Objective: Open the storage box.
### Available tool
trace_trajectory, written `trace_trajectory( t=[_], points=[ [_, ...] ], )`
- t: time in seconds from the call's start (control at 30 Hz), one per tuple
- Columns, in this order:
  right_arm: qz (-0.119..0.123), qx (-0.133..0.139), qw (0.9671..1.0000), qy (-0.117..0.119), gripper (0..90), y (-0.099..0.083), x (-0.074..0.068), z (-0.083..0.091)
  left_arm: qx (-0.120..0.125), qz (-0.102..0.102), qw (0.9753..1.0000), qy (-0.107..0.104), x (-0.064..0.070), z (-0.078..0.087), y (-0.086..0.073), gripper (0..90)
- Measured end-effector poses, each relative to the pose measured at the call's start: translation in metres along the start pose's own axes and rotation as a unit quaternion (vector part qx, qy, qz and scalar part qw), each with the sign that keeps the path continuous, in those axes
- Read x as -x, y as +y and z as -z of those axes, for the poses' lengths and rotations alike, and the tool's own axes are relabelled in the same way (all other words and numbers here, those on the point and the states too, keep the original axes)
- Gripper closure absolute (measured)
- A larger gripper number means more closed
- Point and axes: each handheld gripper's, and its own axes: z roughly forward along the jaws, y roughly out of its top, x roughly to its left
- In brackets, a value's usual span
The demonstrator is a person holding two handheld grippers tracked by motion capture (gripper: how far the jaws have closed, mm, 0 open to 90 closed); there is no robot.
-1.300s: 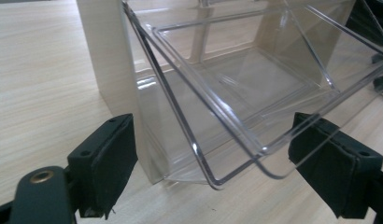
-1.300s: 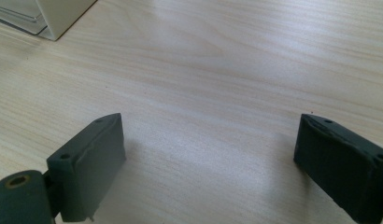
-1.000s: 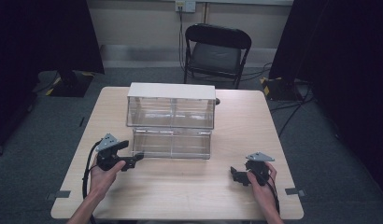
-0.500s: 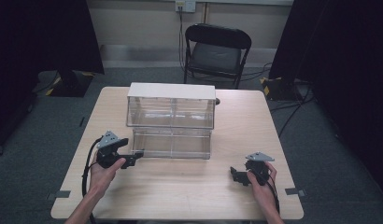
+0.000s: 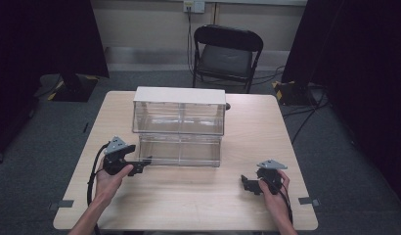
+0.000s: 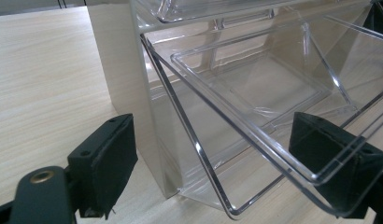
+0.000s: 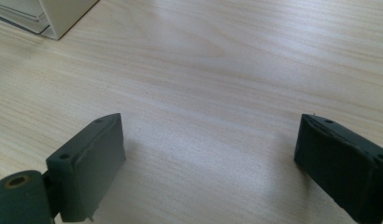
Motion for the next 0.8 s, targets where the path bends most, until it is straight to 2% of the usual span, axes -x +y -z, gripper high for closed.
trace_trajectory(
  t=[0.53, 0.63, 0.8],
  points=[
    [0.000, 0.000, 1.0000, 0.000, 7.8, 0.0000, 0.0000, 0.0000, 0.007, 0.000, 1.0000, -0.003, 0.0015, -0.0001, 0.0017, 16.0],
    [0.000, 0.000, 1.0000, 0.000, 7.8, 0.0000, 0.0000, 0.0000, 0.013, 0.005, 0.9999, -0.008, 0.0017, 0.0011, 0.0042, 15.8],
    [0.000, 0.000, 1.0000, 0.000, 7.8, 0.0000, 0.0000, 0.0000, 0.017, -0.001, 0.9998, -0.007, 0.0013, 0.0038, 0.0097, 15.8]
  ],
)
